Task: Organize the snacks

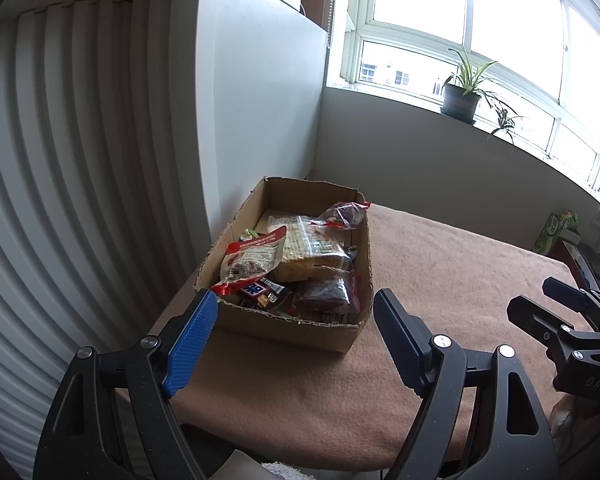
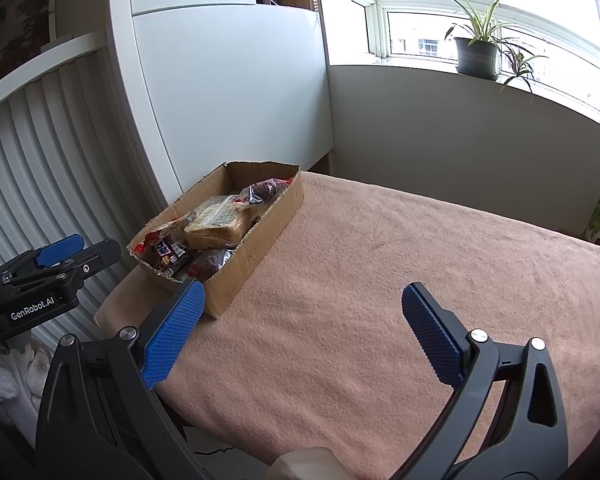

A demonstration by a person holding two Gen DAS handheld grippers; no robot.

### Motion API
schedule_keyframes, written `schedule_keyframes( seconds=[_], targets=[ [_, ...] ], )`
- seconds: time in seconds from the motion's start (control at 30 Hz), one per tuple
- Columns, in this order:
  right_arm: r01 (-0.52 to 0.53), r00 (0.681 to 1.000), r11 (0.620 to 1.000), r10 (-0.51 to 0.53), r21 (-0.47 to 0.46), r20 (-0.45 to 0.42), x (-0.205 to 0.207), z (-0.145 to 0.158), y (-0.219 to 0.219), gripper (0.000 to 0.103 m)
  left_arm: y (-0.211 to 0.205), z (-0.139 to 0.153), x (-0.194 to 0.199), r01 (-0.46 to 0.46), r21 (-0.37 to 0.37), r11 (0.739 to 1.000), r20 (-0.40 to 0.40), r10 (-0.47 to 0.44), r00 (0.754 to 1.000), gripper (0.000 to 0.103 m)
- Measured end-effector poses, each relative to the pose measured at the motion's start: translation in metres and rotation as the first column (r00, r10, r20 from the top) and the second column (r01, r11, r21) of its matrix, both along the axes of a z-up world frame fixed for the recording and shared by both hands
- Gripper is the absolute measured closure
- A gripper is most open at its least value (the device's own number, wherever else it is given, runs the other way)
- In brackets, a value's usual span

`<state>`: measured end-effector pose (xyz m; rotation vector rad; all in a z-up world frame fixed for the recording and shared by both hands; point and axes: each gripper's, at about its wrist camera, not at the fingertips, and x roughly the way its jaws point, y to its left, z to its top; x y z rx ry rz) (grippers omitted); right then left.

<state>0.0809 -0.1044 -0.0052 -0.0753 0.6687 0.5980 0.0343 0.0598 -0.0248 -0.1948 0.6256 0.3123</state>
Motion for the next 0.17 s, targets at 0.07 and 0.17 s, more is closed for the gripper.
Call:
schedule_keyframes(
  seconds=[0.07, 0.17],
  targets=[
    [0.004, 1.0, 1.0, -0.004, 0.001, -0.003, 0.0008, -0.0011, -0.0012, 0.002, -0.0004, -0.0008, 0.0001, 0.003, 0.003, 1.0, 0.002, -0.003, 1.0, 0.023],
    [0.011, 1.0, 1.0, -0.011, -0.001, -0.01, 0.0028, -0.004, -0.0034, 0.002, 0.0, -0.0027, 0.0011, 0.006, 0.005, 1.0, 0.0, -0.006, 1.0, 0.023]
  ],
)
